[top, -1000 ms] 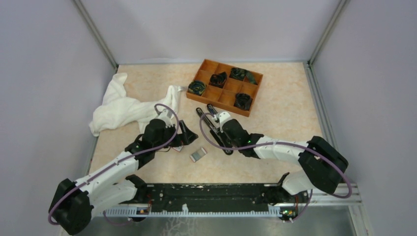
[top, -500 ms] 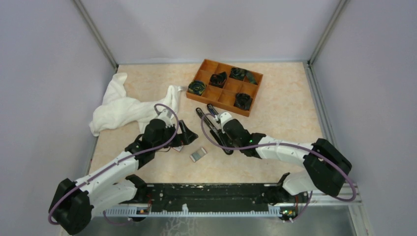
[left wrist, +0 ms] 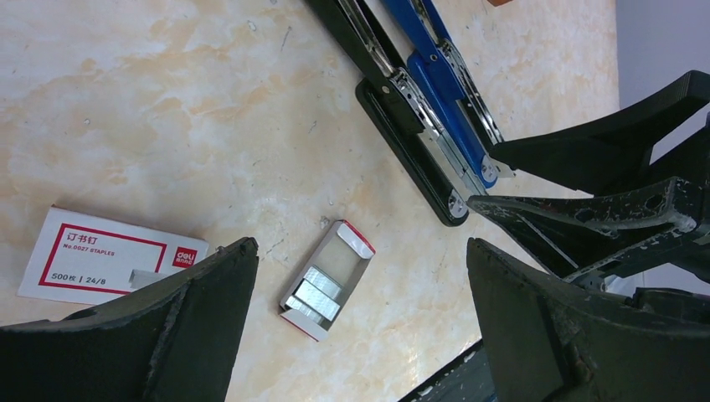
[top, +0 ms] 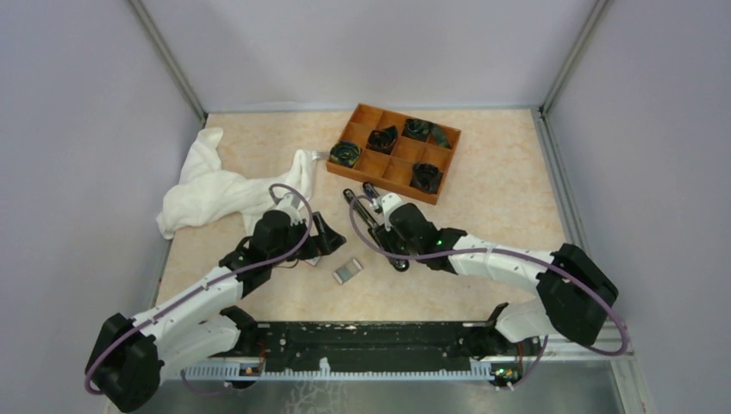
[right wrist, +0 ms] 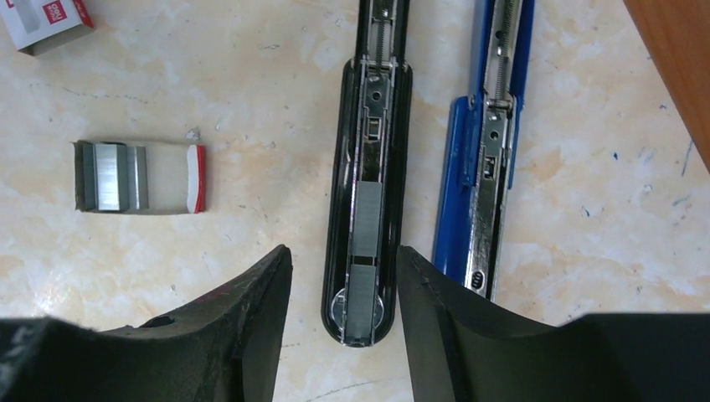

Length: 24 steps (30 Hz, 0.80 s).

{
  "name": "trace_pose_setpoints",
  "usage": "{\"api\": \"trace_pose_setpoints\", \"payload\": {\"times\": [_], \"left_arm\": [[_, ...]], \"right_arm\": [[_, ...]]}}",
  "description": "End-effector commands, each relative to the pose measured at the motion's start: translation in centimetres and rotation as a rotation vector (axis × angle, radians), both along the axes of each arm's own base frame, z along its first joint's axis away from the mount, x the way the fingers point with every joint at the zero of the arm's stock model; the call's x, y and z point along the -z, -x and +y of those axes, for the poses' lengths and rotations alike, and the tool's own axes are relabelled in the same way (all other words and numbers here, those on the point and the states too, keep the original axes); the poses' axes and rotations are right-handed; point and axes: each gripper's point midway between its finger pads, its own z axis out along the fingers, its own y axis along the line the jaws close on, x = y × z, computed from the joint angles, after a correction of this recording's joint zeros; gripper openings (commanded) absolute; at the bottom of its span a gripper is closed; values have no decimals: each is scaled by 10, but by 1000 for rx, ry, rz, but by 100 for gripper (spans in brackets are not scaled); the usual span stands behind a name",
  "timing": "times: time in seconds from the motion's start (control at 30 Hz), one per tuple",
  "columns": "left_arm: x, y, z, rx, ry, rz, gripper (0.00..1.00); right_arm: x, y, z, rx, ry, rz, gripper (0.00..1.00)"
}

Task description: Load the staples into the stapler

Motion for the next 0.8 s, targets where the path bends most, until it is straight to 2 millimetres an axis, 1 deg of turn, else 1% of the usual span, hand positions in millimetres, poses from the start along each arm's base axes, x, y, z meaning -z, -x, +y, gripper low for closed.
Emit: {"api": "trace_pose_setpoints", "payload": {"times": [0.0,0.1,0.23,0.37,0.43,0.6,0.77], "left_arm": [[5,0,8,-49,-6,22,99],[11,1,13,-75,-11,45,99],[19,7,17,-99,-10,90,99],[31,16,23,-116,-15,137,99],[35,20,24,-119,-13,157,98],[45,30,29,-128,-15,199,97],[52,38,29,-115,-14,232,97]], "right_arm": [[-27,-5,33,-85,-55,-33,51],[-33,3,56,-142,-67,-41,52],[-31,10,75,-151,-81,-14,52],[-28,20,96,-170,-93,12,48],[-23,24,103,-169,-91,26,47],[-8,22,109,-130,-72,57,46],[2,22,110,-122,-53,73,52]]}}
